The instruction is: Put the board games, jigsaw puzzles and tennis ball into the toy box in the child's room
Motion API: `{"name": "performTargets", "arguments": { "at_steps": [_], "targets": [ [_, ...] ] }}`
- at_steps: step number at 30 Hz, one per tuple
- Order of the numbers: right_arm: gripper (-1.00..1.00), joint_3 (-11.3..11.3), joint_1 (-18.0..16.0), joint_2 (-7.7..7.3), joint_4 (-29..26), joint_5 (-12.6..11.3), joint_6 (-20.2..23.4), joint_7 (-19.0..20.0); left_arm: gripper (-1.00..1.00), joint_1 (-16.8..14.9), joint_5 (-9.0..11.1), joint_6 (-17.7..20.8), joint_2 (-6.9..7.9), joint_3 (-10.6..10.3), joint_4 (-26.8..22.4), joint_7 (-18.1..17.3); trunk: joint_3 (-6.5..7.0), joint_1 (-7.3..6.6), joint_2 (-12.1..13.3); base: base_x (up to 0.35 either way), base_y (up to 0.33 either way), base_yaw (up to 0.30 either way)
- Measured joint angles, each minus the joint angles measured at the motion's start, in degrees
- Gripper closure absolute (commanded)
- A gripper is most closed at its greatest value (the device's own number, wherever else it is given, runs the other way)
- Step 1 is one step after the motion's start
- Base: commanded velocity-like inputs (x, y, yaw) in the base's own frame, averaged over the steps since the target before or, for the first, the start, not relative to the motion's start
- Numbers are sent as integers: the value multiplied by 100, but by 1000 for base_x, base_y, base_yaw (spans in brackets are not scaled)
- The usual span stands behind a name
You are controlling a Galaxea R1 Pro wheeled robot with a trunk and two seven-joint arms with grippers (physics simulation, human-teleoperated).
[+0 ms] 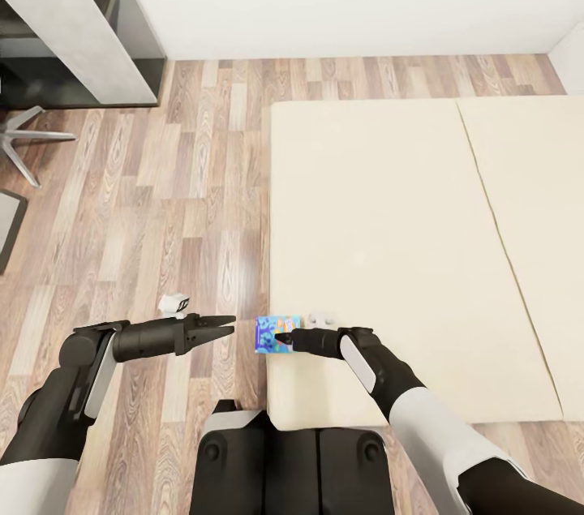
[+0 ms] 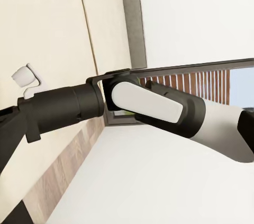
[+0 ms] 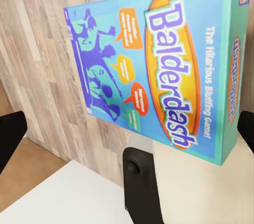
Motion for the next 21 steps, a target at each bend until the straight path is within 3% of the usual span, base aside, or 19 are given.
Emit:
{"name": "performTargets", "arguments": {
  "at_steps": [7,21],
  "targets": [
    [-100,0,0,-4,-9,31,-1,-25,-100,0,0,0,0,0,0,0,65,0,0,0,0,0],
    [-100,10,8,-28,-199,54,30,-533,-100,0,-3,-8,8,9,0,14,196,0,0,0,0,0]
  ]
}}
